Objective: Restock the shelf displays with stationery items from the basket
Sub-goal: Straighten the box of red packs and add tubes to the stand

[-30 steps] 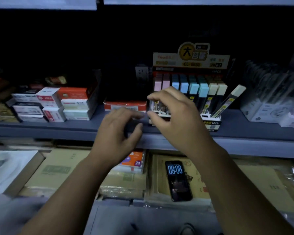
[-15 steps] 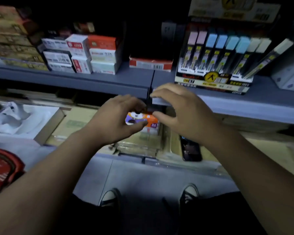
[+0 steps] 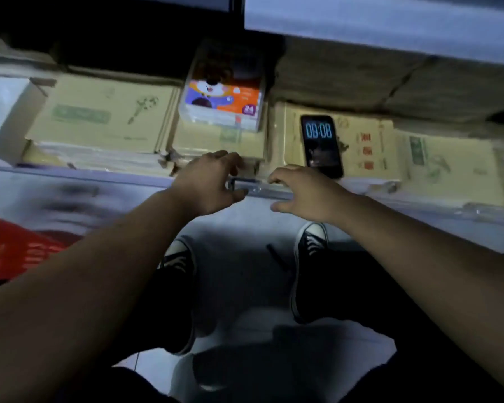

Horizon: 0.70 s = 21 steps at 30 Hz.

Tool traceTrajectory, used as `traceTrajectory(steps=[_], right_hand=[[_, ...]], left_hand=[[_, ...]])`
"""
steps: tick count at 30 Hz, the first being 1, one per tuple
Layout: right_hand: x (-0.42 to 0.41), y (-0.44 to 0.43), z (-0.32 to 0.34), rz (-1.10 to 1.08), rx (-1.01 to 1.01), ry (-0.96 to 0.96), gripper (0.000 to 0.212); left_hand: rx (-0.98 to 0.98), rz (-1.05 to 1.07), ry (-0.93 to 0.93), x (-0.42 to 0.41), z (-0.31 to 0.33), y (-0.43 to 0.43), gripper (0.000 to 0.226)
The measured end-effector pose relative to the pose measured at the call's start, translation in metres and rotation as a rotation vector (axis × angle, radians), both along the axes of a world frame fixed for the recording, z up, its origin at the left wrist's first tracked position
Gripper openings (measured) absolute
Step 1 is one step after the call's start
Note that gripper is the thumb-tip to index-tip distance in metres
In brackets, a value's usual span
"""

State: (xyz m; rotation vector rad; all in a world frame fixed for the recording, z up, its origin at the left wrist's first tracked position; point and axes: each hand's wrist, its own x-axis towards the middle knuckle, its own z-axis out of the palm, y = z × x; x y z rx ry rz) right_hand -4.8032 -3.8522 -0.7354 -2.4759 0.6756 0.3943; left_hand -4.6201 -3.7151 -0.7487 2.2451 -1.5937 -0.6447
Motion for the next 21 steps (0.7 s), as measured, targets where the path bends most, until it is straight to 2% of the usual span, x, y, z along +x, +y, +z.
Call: traceTrajectory(steps=[5,8,11,15,18,21], right_hand=[[-0.039,0.001,-0.100,-0.233,0.159,0.176,0.035],[-0.060,0.002,-0.162,-0.306,0.217,0.237,0.028],[-0.064,0.014,-0.191,-0.333,0.279,0.306,0.014],[-0.064,0.029,-0.225,-0.361,0.387,0.385,0.016],[-0.065,0.035,-0.247,-0.410,0.438,0.408,0.017],[-0.061,0.037,-0.259,-0.431,0.476,0.476,0.020]], left_hand=[[0.255,0.436,0.528,-0.039,-0.094,-0.003,0.029],[0.381,0.544,0.675,-0.066,-0.152,0.003,0.027],[0.468,0.614,0.895,-0.094,-0.191,0.009,0.026],[0.575,0.918,1.220,-0.124,-0.212,0.003,0.040],[0.611,1.046,1.368,-0.137,-0.226,-0.002,0.054],[0.590,1.136,1.534,-0.144,-0.236,-0.006,0.078]])
